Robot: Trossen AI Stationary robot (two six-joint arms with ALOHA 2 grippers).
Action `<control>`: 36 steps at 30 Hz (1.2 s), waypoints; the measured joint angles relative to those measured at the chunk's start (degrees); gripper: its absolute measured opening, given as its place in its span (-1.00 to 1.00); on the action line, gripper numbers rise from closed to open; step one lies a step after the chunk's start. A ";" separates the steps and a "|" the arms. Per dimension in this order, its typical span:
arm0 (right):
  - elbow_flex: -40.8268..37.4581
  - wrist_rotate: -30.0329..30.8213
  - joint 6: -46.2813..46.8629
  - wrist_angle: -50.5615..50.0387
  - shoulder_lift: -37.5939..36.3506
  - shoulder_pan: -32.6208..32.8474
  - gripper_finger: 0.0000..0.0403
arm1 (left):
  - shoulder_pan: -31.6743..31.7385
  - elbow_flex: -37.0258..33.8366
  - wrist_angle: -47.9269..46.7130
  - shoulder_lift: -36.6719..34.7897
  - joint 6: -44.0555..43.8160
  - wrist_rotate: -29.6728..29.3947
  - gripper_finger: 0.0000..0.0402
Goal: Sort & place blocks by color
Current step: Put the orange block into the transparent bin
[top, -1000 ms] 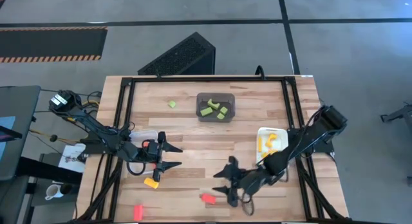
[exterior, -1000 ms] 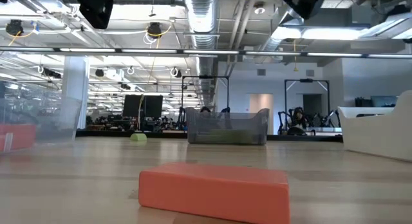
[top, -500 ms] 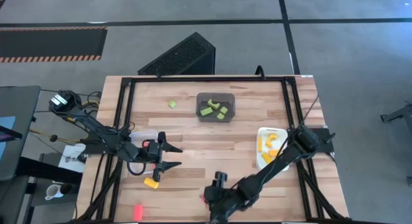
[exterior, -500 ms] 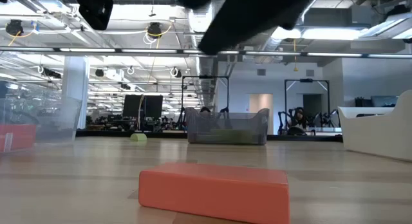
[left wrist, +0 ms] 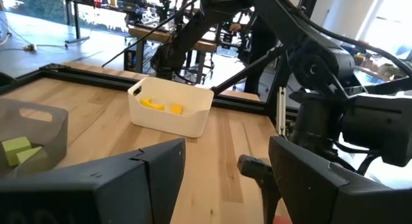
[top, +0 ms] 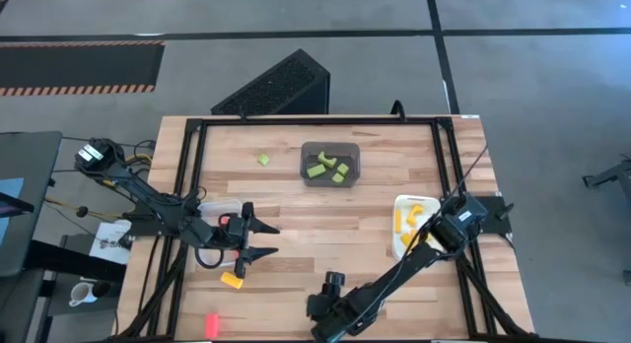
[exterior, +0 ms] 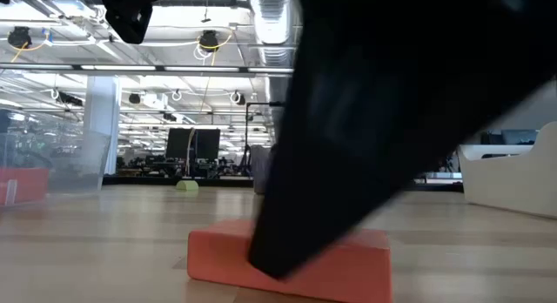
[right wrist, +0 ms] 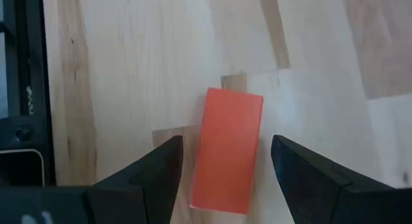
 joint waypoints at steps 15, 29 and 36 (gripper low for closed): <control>-1.20 -1.77 7.14 -3.11 0.32 -0.17 0.00 | 0.00 0.00 -0.07 0.00 -0.41 -0.21 0.04; -1.43 7.75 2.43 0.28 -7.09 -1.06 -0.38 | -0.11 0.00 2.72 0.00 -0.98 2.58 0.04; -1.50 24.12 -1.37 -1.92 -13.49 -2.36 -0.34 | -1.67 0.00 6.65 0.06 4.16 7.97 0.05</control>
